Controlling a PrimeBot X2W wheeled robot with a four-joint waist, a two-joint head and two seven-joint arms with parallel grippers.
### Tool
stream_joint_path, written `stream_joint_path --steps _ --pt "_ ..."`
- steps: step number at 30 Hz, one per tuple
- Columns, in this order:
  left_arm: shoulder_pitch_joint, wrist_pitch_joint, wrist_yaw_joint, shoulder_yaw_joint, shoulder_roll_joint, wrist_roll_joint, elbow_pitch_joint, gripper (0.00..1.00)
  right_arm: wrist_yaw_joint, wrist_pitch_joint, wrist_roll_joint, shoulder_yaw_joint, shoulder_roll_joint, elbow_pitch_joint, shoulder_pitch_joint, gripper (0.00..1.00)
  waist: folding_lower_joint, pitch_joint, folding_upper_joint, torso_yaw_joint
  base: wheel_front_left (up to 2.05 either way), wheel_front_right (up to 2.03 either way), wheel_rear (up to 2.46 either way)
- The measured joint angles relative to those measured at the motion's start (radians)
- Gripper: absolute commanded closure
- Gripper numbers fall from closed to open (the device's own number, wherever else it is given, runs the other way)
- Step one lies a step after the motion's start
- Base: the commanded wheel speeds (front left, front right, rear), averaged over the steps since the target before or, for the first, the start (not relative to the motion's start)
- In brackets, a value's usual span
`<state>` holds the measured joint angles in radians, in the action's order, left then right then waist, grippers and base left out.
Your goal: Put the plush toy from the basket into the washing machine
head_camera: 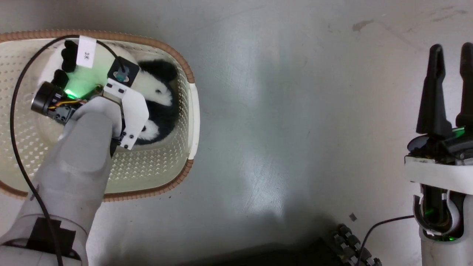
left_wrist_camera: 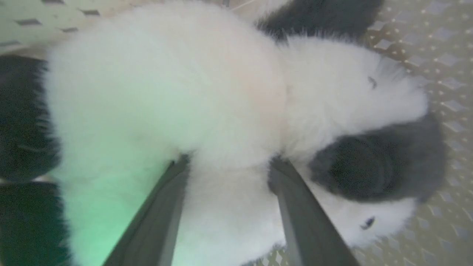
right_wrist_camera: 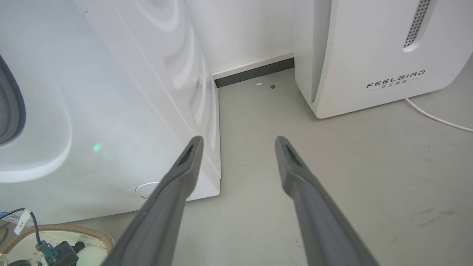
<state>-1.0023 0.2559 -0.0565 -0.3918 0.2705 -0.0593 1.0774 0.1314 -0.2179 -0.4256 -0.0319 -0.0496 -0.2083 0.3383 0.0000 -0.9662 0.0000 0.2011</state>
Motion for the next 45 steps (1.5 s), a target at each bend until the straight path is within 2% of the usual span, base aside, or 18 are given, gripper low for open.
stream_joint_path --steps 8,17,23,25,27,39,45 --pt "-0.048 -0.030 -0.007 -0.021 0.004 0.035 0.093 1.00 0.000 -0.019 -0.030 -0.005 0.000 0.001 0.020 0.00 0.0000 0.002 0.0000 0.010 0.00 0.00 0.00" --pt "-0.053 -0.111 -0.013 -0.042 -0.008 0.080 0.196 1.00 0.000 -0.036 -0.037 -0.025 0.000 0.025 0.024 0.00 0.0001 0.076 -0.0001 -0.002 0.00 0.00 0.00" --pt "-0.013 -0.175 -0.021 -0.031 -0.038 0.118 0.213 1.00 0.000 -0.040 -0.026 -0.033 0.000 0.043 0.008 0.00 0.0000 0.158 -0.0001 -0.016 0.00 0.00 0.00" --pt "0.023 -0.234 -0.038 -0.040 -0.070 0.130 0.214 1.00 0.000 -0.039 0.001 -0.036 0.000 0.063 -0.037 0.00 0.0000 0.250 0.0000 -0.043 0.00 0.00 0.00" --pt "0.041 -0.264 -0.043 -0.040 -0.077 0.138 0.214 1.00 0.000 -0.040 0.012 -0.040 0.000 0.073 -0.054 0.00 -0.0001 0.288 0.0000 -0.056 0.00 0.00 0.00" --pt "0.170 -0.427 -0.042 -0.045 -0.110 0.173 0.215 1.00 0.000 -0.040 0.039 -0.052 0.000 0.105 -0.143 0.00 -0.0001 0.504 0.0000 -0.122 0.00 0.00 0.00" --pt "0.226 -0.491 -0.019 -0.049 -0.120 0.182 0.207 1.00 0.000 -0.040 0.042 -0.050 0.000 0.117 -0.193 0.00 -0.0002 0.610 0.0000 -0.157 0.00 0.00 0.00"
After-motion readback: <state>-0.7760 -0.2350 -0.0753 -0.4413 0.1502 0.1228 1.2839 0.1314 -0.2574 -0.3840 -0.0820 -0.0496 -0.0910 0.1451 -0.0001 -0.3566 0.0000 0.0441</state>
